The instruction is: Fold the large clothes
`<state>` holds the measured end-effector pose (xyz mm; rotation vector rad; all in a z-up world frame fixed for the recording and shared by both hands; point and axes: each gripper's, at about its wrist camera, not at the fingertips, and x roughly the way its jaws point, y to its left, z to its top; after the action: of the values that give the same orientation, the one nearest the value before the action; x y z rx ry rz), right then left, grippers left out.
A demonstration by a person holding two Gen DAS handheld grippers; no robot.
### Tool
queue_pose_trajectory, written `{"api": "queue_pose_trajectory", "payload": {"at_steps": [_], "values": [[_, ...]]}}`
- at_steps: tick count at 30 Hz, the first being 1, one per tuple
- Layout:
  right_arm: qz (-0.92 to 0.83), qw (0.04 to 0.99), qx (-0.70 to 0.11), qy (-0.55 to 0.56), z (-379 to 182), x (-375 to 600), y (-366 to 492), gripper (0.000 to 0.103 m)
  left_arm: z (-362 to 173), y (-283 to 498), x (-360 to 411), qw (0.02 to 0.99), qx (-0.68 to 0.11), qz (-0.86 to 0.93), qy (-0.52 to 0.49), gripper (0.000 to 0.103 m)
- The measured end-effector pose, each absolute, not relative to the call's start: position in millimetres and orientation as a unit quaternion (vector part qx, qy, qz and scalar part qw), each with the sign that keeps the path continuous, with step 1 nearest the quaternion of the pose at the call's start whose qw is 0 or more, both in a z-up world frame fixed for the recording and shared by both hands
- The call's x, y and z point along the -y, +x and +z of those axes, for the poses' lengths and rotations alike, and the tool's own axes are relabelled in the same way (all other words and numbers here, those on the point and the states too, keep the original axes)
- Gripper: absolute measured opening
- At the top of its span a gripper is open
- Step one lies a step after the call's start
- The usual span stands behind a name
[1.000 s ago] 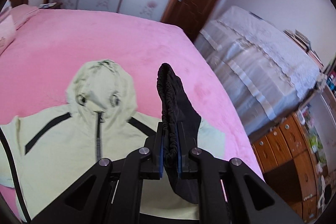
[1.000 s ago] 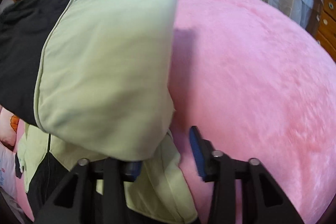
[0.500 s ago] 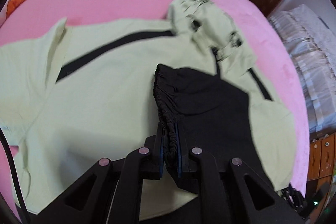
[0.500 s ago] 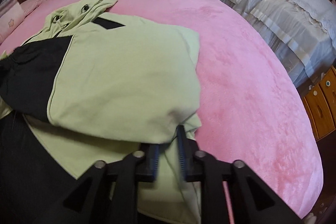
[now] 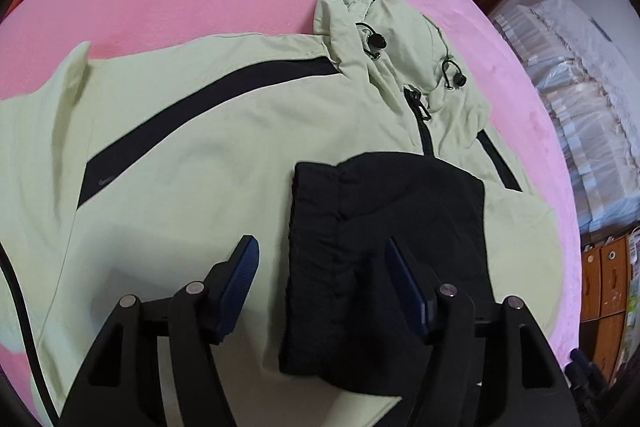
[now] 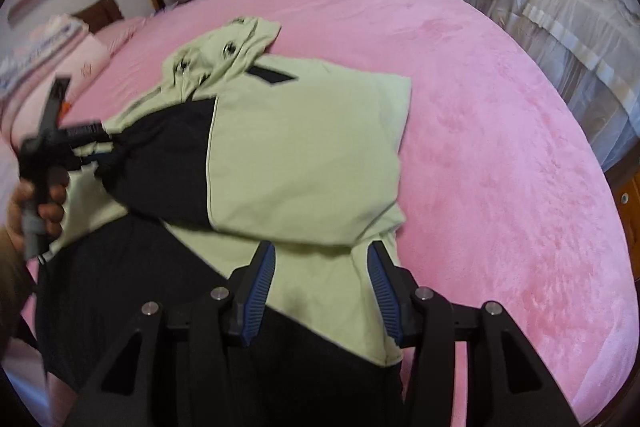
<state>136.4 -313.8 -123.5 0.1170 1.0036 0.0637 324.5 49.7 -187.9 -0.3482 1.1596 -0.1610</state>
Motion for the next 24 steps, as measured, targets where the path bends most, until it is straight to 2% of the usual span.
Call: {"api": "queue_pose_trajectory", "payload": {"at_steps": [2,5,6,8,9,16,17,18,19,24], "values": [[0.018,0.876,-0.475,0.089,-117.4,331.2,154.7,0.055,-192.9,333.7,-47.3,0.818,-0.549,-0.079,-0.152,0.064],[-0.013,0.869,-0.477,0.127,-121.9,359.6,191.5,0.056,-194.0,343.9,-38.3,0.820,-0.550,-0.091,-0.131,0.062],[-0.016,0.866,-0.480,0.142,-125.6,367.5,203.1,0.056,-193.1,348.1,-33.4,0.821,-0.547,-0.101,-0.125,0.058],[-0.023,0.855,-0.489,0.173,-137.3,384.7,233.7,0.056,-192.0,354.3,-26.7,0.824,-0.547,-0.097,-0.107,0.040],[-0.027,0.849,-0.493,0.186,-144.5,393.5,252.1,0.056,-191.6,357.6,-23.8,0.825,-0.548,-0.096,-0.098,0.036],[-0.054,0.821,-0.517,0.236,-185.2,420.7,324.0,0.055,-176.5,362.7,-17.1,0.835,-0.540,-0.083,-0.066,0.025],[-0.047,0.821,-0.517,0.238,-188.3,419.4,326.6,0.050,-173.8,362.2,-16.5,0.837,-0.537,-0.080,-0.062,0.024],[-0.037,0.822,-0.519,0.231,-190.4,416.3,330.7,0.018,-170.3,362.7,-15.7,0.843,-0.530,-0.075,-0.056,0.023],[-0.036,0.825,-0.524,0.209,-190.8,410.9,334.0,0.001,-166.9,361.7,-16.4,0.846,-0.525,-0.071,-0.055,0.023],[-0.061,0.848,-0.507,0.141,-187.5,392.5,333.7,0.002,-173.3,363.8,-20.2,0.858,-0.509,-0.048,-0.057,0.022]]}}
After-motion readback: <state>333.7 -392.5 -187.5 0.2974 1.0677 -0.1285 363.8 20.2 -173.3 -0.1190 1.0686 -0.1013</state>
